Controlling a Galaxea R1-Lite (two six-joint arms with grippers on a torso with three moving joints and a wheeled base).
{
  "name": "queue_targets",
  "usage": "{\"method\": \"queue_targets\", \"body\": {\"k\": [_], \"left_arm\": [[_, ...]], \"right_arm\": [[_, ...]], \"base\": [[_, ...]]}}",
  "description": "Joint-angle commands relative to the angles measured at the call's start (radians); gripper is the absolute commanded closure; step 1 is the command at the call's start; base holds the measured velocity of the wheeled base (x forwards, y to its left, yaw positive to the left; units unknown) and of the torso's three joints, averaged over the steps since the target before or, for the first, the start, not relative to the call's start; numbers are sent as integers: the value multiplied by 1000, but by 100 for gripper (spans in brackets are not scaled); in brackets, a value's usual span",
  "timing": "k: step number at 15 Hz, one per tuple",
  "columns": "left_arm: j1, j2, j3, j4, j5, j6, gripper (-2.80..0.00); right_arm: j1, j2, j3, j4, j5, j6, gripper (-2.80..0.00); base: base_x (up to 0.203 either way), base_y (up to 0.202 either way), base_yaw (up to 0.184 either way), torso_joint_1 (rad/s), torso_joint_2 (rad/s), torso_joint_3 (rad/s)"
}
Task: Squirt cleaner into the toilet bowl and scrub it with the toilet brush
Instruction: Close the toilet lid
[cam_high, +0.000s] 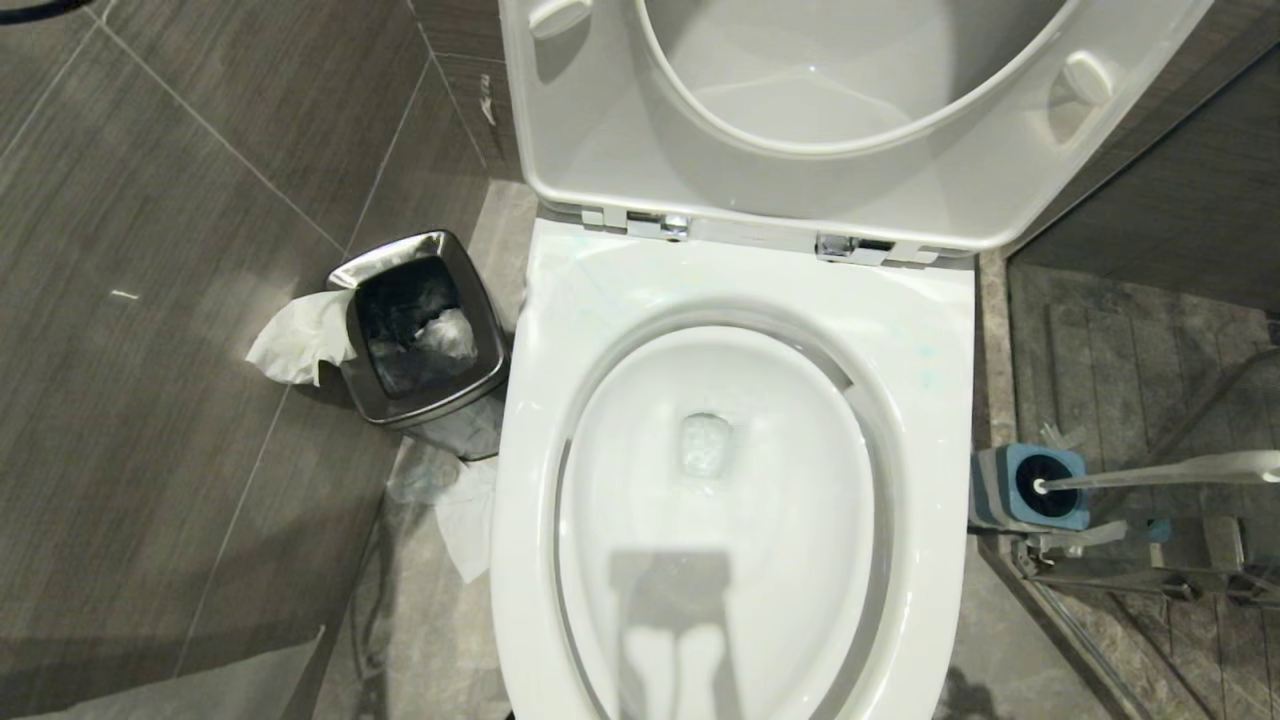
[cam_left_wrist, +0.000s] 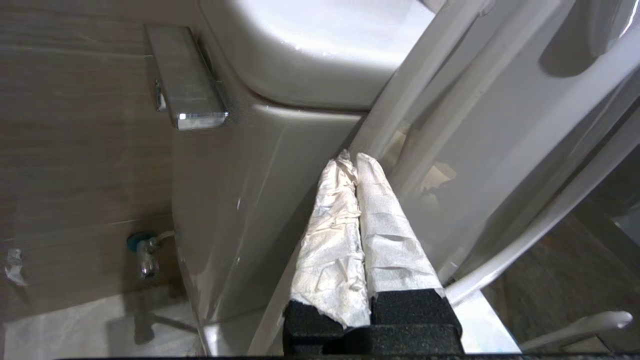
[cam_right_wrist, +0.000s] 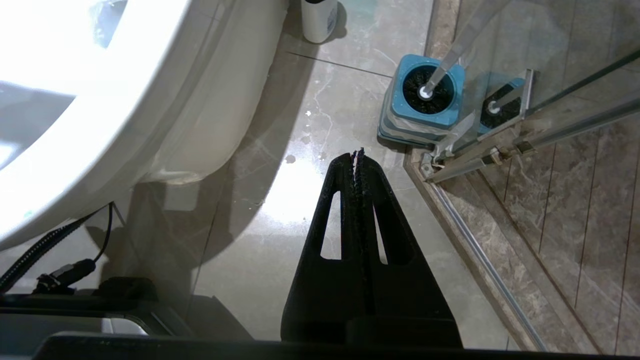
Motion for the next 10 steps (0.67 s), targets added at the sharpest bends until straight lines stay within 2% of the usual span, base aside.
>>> {"method": "queue_targets", "body": {"k": [1,10], "left_arm": [[2,30,-6,-30,-1,0,0],[-3,136,-49,-186,-3,-3,0]], "right_arm": [[0,2,0,-1,0,0,0],[0,2,0,-1,0,0,0]], "base": [[0,0,0,0,0,0],[0,0,0,0,0,0]]}}
